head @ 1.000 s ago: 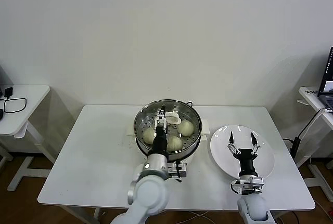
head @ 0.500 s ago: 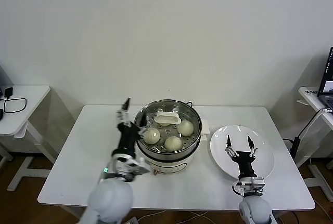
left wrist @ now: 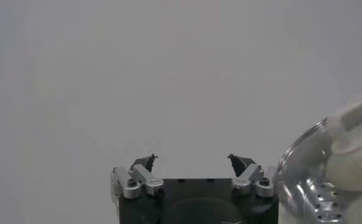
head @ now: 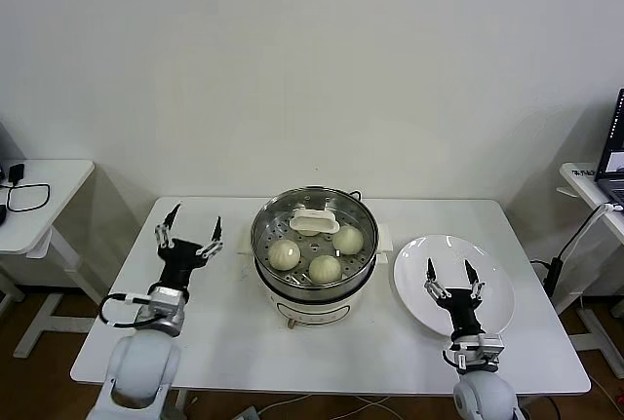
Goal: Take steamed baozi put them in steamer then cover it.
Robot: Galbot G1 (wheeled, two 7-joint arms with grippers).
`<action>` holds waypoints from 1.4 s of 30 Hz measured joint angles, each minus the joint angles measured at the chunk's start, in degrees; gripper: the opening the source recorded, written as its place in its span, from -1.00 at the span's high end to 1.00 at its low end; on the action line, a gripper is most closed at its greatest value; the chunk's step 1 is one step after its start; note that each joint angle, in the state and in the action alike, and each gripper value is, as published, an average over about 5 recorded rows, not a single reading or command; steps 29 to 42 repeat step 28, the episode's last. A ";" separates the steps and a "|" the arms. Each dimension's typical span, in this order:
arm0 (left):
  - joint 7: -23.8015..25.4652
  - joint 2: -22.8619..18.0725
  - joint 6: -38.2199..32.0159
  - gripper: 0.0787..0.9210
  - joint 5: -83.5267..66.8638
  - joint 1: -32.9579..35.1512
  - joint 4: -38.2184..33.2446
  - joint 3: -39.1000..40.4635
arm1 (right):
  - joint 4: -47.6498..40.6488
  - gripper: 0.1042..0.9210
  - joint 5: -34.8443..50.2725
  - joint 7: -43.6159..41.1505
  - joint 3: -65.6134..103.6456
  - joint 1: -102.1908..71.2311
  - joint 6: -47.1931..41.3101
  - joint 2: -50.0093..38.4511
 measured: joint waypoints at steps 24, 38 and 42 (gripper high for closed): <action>2.45 -0.17 -11.97 -0.77 -10.90 4.16 8.86 -5.09 | 0.93 -0.76 0.98 0.44 -0.80 -0.85 -1.57 -0.47; 2.51 -0.23 -12.39 -0.77 -11.12 4.36 8.99 -5.12 | 0.87 -0.76 0.99 0.56 -0.86 -0.84 -1.60 -0.55; 2.51 -0.23 -12.39 -0.77 -11.12 4.36 8.99 -5.12 | 0.87 -0.76 0.99 0.56 -0.86 -0.84 -1.60 -0.55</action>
